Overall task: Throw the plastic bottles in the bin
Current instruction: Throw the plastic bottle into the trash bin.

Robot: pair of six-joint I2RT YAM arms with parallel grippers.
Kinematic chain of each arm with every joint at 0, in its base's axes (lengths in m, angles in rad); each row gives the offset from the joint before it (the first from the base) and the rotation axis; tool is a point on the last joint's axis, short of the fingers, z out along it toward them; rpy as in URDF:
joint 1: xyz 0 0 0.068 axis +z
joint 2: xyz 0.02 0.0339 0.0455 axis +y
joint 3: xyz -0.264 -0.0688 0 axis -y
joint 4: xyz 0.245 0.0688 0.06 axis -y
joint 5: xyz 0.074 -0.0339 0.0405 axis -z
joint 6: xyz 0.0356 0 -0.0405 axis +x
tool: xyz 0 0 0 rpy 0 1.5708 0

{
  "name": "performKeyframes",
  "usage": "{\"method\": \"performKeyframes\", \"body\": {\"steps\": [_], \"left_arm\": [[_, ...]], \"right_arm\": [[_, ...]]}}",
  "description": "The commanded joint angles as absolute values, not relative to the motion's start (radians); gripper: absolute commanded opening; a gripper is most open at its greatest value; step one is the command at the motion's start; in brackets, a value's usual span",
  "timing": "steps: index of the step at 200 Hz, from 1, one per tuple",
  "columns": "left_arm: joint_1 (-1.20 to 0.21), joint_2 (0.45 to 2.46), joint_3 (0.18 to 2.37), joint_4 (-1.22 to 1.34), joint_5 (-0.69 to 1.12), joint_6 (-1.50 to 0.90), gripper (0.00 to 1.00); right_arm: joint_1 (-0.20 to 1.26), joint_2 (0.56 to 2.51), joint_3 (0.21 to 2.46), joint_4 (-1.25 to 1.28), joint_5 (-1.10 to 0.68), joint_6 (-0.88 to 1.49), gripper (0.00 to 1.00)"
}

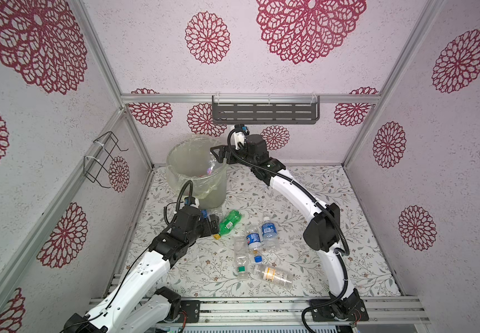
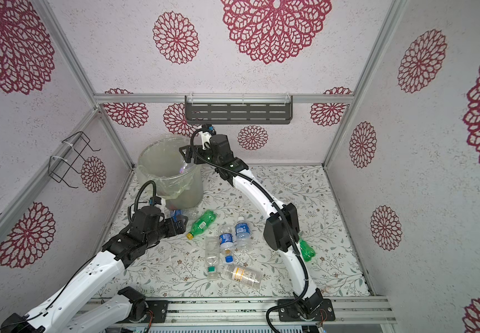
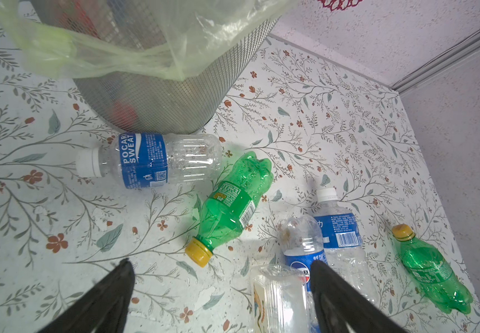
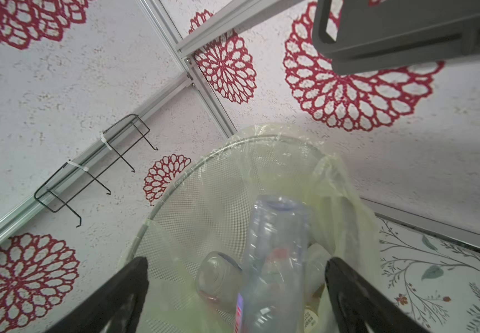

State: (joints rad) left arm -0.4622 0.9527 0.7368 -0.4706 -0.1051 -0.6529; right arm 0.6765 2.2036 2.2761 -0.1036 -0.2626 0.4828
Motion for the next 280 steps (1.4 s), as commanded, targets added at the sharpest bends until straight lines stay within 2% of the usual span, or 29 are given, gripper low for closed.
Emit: {"method": "performKeyframes", "body": {"steps": [1,103,174,280], "left_arm": [[-0.461,0.950,0.767,-0.470,-0.124,-0.633,0.97],[-0.460,1.055,0.794,-0.404,-0.061,-0.627,0.97],[-0.462,1.150,0.814,-0.366,-0.010,-0.625,0.97],[-0.473,1.272,0.834,-0.293,0.036,-0.636,0.97]], "right_arm": [[0.673,1.969,2.219,0.004,-0.257,0.429,0.99],[0.654,1.575,1.620,-0.006,-0.128,0.370,0.99],[0.546,1.435,1.278,0.000,-0.117,0.505,0.99],[0.469,1.319,1.014,-0.079,-0.086,0.572,0.99]]}}
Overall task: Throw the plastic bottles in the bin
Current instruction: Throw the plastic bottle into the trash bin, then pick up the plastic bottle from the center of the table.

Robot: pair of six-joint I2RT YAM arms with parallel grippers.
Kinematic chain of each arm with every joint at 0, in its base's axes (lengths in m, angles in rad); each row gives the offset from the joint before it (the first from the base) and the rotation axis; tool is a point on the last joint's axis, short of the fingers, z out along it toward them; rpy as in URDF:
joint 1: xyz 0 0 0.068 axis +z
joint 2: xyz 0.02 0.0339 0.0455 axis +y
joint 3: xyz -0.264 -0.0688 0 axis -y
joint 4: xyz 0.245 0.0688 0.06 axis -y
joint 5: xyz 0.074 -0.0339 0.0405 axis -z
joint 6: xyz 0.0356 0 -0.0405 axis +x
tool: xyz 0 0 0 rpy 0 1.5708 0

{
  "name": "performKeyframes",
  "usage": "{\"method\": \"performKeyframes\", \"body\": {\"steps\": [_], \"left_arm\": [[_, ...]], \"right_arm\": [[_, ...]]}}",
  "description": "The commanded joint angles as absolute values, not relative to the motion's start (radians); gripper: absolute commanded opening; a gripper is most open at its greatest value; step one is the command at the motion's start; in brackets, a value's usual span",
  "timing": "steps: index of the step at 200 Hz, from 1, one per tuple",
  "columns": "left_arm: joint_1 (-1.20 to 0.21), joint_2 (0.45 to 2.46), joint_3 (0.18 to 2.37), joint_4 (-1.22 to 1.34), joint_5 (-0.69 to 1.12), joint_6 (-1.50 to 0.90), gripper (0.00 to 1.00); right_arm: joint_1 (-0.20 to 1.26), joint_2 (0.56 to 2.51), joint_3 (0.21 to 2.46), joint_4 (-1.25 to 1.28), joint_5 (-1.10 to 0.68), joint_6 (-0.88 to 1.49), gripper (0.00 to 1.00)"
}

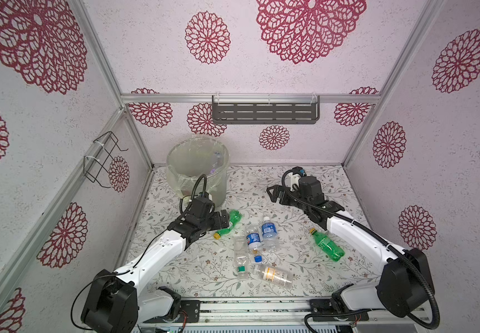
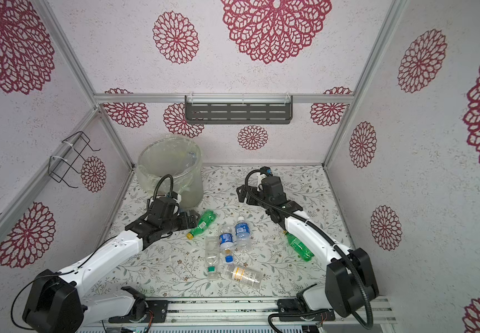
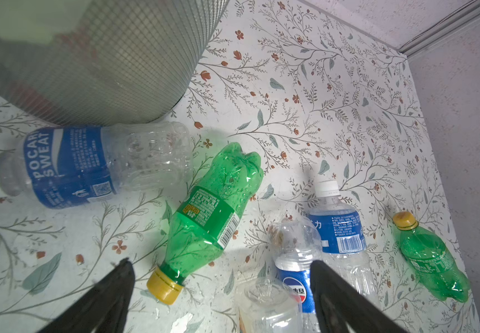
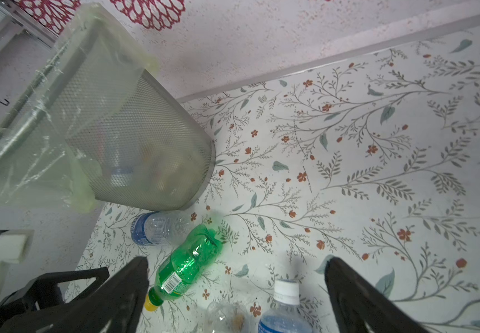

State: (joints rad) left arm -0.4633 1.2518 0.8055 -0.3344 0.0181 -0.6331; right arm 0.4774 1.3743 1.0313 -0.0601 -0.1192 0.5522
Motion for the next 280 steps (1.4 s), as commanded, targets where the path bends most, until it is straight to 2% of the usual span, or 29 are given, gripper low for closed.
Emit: {"method": "performKeyframes", "body": {"steps": [1,74,210,280], "left_arm": [[-0.473,1.274,0.834,-0.292,0.037,-0.636,0.97],[-0.494,1.378,0.865,-0.271,0.045,-0.608,0.97],[-0.528,1.561,0.939,-0.273,0.033,-0.551,1.00],[-0.551,1.621,0.972,-0.309,0.011,-0.527,0.96]], "right_arm": [[0.470,1.318,1.013,-0.081,-0.086,0.572,0.99],[0.459,1.263,0.942,-0.110,-0.069,0.578,0.99],[0.455,1.284,0.947,-0.113,-0.087,0.588,0.99],[0.453,1.294,0.951,-0.108,-0.092,0.591,0.99]]}}
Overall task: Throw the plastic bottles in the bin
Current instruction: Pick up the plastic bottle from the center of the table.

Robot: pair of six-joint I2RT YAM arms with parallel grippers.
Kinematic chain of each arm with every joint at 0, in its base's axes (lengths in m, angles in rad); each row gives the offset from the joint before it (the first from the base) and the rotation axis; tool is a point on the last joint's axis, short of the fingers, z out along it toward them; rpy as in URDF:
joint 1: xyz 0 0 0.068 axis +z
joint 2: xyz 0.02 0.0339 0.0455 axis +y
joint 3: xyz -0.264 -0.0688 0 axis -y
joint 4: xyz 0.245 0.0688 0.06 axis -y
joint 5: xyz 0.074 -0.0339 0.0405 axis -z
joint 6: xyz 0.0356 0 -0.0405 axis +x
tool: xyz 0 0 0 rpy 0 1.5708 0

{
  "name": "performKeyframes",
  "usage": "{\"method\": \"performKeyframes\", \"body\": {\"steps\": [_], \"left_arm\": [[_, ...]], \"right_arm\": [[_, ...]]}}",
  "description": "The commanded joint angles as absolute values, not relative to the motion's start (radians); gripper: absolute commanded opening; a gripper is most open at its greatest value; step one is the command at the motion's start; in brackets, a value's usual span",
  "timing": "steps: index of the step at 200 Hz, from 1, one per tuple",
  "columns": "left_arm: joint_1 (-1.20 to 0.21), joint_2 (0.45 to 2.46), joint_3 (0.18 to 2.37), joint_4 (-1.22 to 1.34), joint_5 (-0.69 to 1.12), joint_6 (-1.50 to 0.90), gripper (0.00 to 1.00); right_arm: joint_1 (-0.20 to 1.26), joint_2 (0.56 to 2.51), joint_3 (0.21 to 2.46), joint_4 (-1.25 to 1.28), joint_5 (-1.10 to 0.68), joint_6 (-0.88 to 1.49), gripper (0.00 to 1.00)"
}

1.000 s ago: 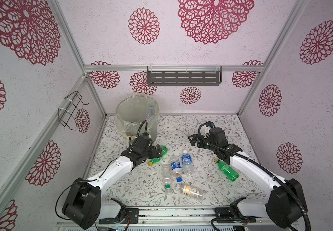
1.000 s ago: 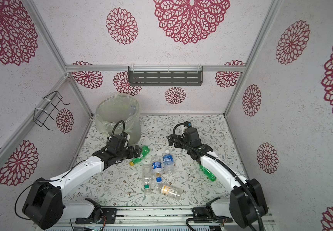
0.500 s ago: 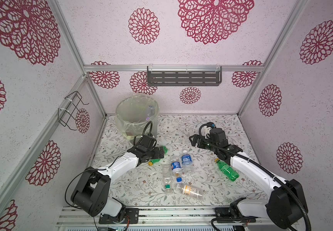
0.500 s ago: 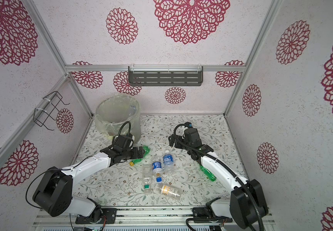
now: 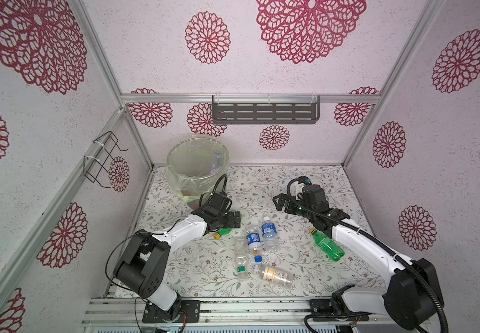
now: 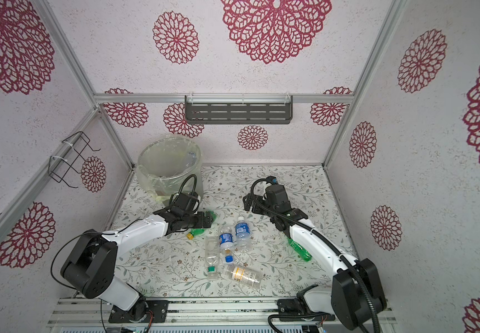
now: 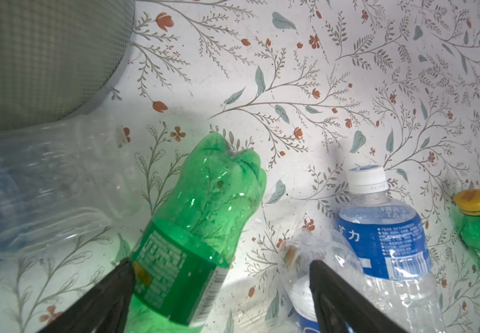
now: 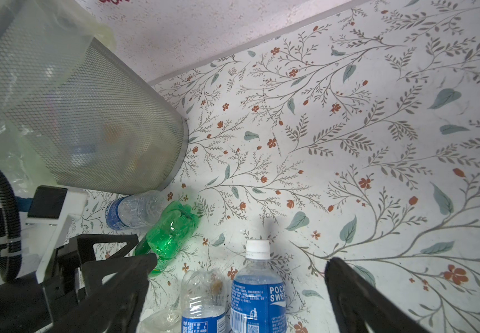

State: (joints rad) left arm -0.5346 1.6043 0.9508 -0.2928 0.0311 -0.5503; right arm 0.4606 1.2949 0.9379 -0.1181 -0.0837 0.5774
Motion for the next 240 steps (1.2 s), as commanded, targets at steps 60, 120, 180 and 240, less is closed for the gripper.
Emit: {"method": "performKeyframes", "body": {"steps": [60,120,180,240], "left_arm": [[-0.570,1.656,0.983,-0.322,-0.008,-0.521,0.92],[-0.588,1.703,1.014,-0.335,-0.018,-0.512,0.85],[-0.597,1.752,1.041,-0.354,-0.036,-0.508,0.78],[-0.602,1.770,1.050,-0.358,-0.046,-0.511,0.67]], "right_arm": [[0.453,1.295,0.945,-0.109,-0.096,0.595,0.99],[0.454,1.284,0.935,-0.109,-0.091,0.596,0.99],[0.453,1.277,0.927,-0.109,-0.089,0.600,0.99],[0.452,1.279,0.925,-0.105,-0.092,0.607,0.99]]}}
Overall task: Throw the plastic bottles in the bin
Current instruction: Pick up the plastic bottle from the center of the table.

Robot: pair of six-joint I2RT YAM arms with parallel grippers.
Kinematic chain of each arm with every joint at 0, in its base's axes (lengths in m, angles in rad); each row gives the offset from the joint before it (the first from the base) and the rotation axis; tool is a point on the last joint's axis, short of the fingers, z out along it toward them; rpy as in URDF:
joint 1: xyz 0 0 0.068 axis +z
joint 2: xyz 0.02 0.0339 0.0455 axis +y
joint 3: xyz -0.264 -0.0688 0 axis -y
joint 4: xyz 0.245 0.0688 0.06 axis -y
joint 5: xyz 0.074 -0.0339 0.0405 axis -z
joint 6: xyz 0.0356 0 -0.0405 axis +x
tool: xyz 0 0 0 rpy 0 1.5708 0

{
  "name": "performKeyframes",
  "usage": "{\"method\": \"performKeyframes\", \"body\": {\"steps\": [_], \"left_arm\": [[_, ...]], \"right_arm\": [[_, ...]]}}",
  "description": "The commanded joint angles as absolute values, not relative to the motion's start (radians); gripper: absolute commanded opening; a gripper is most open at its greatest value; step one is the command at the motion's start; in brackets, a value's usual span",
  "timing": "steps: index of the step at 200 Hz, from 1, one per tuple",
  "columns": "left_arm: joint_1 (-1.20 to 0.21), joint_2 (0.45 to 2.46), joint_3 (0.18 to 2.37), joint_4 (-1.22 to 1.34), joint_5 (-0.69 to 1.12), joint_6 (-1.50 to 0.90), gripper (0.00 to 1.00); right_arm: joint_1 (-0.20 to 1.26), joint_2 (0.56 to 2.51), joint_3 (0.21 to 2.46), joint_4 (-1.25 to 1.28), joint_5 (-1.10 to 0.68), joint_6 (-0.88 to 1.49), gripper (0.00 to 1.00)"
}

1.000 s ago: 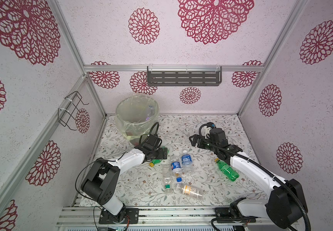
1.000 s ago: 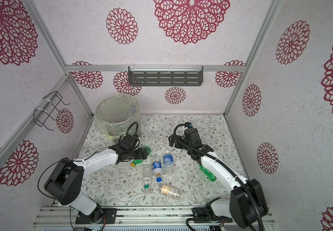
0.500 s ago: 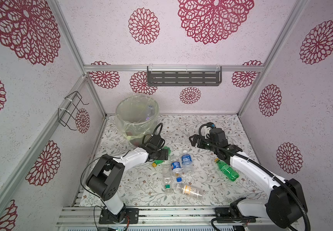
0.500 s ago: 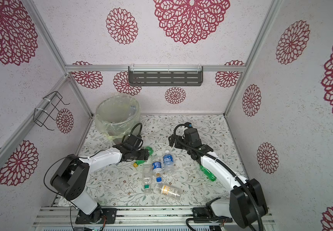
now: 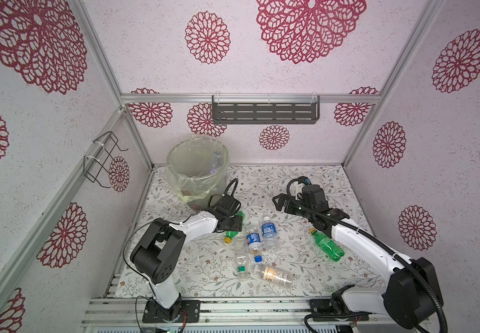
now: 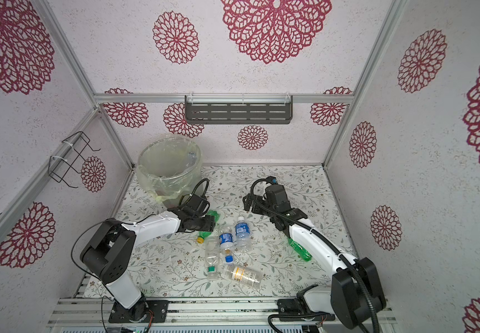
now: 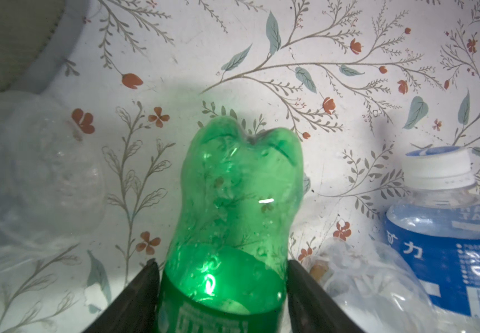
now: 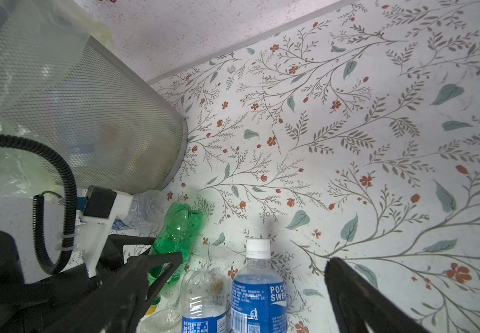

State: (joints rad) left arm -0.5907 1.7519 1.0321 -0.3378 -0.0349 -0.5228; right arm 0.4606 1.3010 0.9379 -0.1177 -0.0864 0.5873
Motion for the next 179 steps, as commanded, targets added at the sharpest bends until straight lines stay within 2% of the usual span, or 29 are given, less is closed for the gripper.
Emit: {"method": "performKeyframes", "body": {"steps": [1,20,72,179], "left_arm": [[-0.603,1.769,1.050,-0.358,-0.046,-0.512,0.67],[-0.603,1.770,1.054,-0.359,-0.049,-0.511,0.60],[-0.605,1.753,1.064,-0.369,-0.055,-0.511,0.54],[-0.605,1.662,1.104,-0.413,-0.067,-0.512,0.50]], "right_arm": [[0.452,1.278,0.925,-0.105,-0.092,0.607,0.99],[0.453,1.279,0.925,-0.104,-0.092,0.607,0.99],[0.452,1.278,0.923,-0.107,-0.090,0.609,0.99],[0.450,1.271,0.917,-0.121,-0.074,0.611,0.99]]}}
